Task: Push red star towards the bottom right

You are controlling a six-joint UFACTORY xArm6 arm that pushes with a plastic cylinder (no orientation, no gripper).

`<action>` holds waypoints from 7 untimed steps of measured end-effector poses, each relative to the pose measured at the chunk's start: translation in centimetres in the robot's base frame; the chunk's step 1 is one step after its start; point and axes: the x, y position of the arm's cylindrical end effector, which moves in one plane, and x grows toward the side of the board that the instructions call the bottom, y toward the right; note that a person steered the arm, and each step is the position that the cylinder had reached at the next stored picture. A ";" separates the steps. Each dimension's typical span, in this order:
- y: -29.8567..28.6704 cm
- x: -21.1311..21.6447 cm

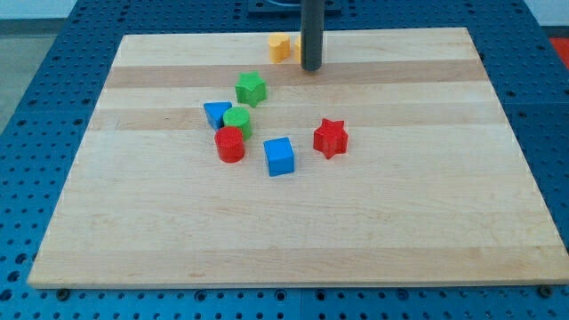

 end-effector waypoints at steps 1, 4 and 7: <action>0.0 1.4; -2.4 12.3; 2.1 16.0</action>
